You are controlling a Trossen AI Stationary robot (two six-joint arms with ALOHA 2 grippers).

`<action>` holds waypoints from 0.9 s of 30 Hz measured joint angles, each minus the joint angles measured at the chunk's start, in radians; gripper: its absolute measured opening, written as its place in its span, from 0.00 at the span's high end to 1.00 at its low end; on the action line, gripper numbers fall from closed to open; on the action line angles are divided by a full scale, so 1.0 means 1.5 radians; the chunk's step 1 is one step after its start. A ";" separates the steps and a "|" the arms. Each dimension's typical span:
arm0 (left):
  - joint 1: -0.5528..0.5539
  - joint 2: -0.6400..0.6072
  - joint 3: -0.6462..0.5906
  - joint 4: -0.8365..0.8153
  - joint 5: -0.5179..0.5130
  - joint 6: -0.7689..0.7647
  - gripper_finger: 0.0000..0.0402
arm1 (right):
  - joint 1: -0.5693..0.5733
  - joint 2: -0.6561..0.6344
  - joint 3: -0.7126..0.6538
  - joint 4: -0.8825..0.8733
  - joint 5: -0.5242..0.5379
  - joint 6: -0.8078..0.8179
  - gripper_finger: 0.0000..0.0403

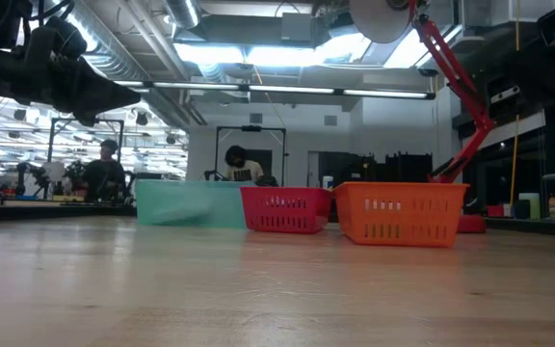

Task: Pick and place items into bin
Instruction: Return to home position

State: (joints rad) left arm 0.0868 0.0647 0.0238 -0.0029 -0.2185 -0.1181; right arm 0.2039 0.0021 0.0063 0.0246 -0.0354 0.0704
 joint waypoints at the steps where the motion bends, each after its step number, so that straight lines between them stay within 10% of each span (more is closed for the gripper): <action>1: 0.000 0.000 0.000 0.000 0.000 0.000 0.99 | 0.000 0.000 0.000 0.000 0.000 0.000 1.00; 27: 0.000 0.000 0.000 0.000 0.000 0.000 0.99 | 0.000 0.000 0.000 0.000 0.000 0.000 1.00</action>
State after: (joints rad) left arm 0.0868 0.0647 0.0238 -0.0029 -0.2184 -0.1181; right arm 0.2039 0.0021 0.0063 0.0246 -0.0355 0.0704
